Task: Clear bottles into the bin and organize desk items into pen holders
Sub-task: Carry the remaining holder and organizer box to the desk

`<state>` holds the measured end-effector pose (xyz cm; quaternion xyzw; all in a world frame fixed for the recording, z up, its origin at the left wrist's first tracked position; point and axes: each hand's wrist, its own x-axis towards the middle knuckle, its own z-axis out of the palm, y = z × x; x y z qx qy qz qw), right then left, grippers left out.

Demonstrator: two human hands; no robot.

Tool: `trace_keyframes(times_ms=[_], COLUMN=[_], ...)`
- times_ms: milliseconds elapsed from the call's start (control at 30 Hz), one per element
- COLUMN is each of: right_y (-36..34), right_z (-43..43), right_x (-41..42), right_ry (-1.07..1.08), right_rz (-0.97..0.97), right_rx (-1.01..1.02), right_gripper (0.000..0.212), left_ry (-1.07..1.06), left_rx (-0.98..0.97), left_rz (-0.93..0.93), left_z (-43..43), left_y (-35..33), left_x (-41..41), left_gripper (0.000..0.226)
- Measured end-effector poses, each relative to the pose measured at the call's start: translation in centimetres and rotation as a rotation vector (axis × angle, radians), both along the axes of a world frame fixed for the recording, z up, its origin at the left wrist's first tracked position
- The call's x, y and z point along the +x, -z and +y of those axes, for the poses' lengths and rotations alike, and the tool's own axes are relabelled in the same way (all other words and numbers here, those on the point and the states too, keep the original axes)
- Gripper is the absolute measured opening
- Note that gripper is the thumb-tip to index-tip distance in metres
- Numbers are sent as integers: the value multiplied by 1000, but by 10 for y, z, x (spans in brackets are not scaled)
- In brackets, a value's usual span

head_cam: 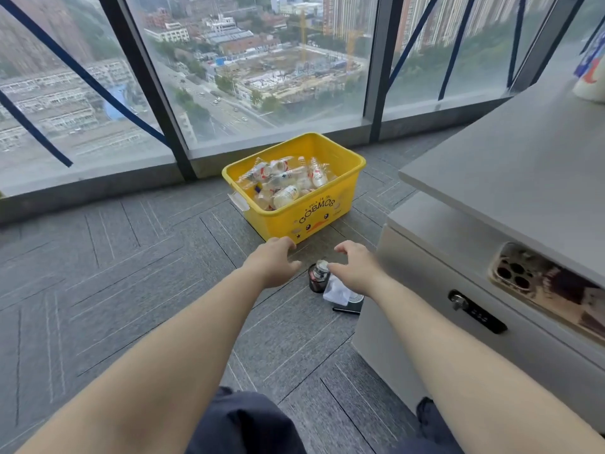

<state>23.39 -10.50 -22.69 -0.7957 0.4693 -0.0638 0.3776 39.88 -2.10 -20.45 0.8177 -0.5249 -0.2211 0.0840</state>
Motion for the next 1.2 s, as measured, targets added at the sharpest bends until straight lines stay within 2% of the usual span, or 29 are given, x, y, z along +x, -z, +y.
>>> trace_keyframes(times_ms=[300,467,567,767,867,1000,1200], right_y=[118,203,246,315,352,392,436], right_z=[-76,-110,-128,-167,-181,-203,-223], right_x=[95,121,127,130,126,121,112], right_ry=[196,436,501,676,728,818,832], right_rz=[-14,-27,66,142,207,310,359], right_rx=[144,158,142,137,199,282,350], right_gripper=[56,66,65,74,85,82,91], left_ry=[-3,24,51,87,115,128,149], left_rx=[-52,-45,25,114,167,213,272], left_rz=[112,148,162,184,199,179,181], left_z=[-90,-126,-146,-190,-207,-225,-258], left_y=[123,203,246,310,342,378,428], left_x=[77,106,116,129,131,132,129], left_gripper=[55,86,99,110,112,114,121])
